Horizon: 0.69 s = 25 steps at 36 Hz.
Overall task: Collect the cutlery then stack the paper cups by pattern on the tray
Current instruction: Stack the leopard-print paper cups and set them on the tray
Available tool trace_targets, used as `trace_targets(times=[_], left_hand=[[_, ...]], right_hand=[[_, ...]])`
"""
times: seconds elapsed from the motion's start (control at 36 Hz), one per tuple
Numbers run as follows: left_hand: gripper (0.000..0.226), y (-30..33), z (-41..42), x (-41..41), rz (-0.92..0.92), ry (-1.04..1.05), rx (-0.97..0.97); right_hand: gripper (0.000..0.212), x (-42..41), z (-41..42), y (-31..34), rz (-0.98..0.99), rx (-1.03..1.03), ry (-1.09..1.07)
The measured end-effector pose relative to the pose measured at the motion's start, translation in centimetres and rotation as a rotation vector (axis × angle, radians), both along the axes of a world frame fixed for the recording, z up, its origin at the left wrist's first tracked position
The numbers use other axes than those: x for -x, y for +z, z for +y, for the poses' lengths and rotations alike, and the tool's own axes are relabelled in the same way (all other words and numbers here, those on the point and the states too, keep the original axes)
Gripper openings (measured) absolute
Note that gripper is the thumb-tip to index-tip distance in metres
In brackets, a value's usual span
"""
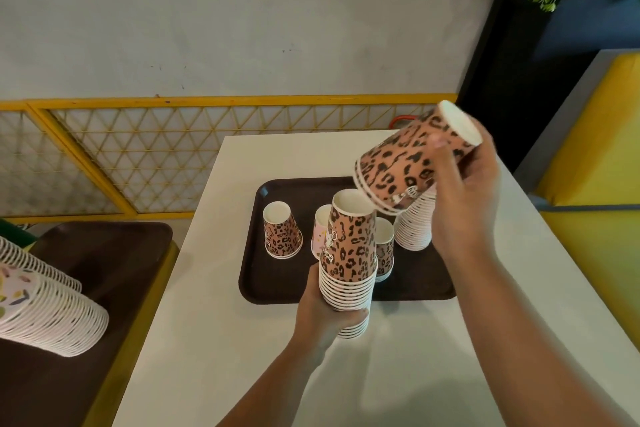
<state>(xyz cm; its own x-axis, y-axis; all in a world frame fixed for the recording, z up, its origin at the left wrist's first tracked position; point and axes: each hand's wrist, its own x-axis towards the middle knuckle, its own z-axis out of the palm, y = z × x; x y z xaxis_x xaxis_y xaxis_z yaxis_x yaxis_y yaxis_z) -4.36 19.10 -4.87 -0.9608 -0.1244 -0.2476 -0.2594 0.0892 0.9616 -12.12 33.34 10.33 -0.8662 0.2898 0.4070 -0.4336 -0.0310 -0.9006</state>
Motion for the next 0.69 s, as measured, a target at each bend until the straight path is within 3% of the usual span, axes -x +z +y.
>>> trace_targets(times=[0.17,0.5,0.61,0.69], left_hand=[[0.094,0.0,-0.4,0.1,-0.007,0.037,-0.024],[0.092,0.3,-0.3,0.3,0.008,0.025,-0.011],[0.091,0.2,-0.2,0.2,0.01,0.029,-0.003],[0.086,0.0,-0.1,0.1,0.013,0.034,-0.01]], right_hand=[[0.044,1.5,0.7,-3.4,-0.063,-0.158,-0.135],[0.054,0.6,-0.6,-10.2,-0.348,-0.426,0.017],[0.053,-0.1,-1.1,-8.5,-0.276,-0.401,0.004],[0.052,-0.7,-1.8,-6.5,-0.186,-0.36,0.131]])
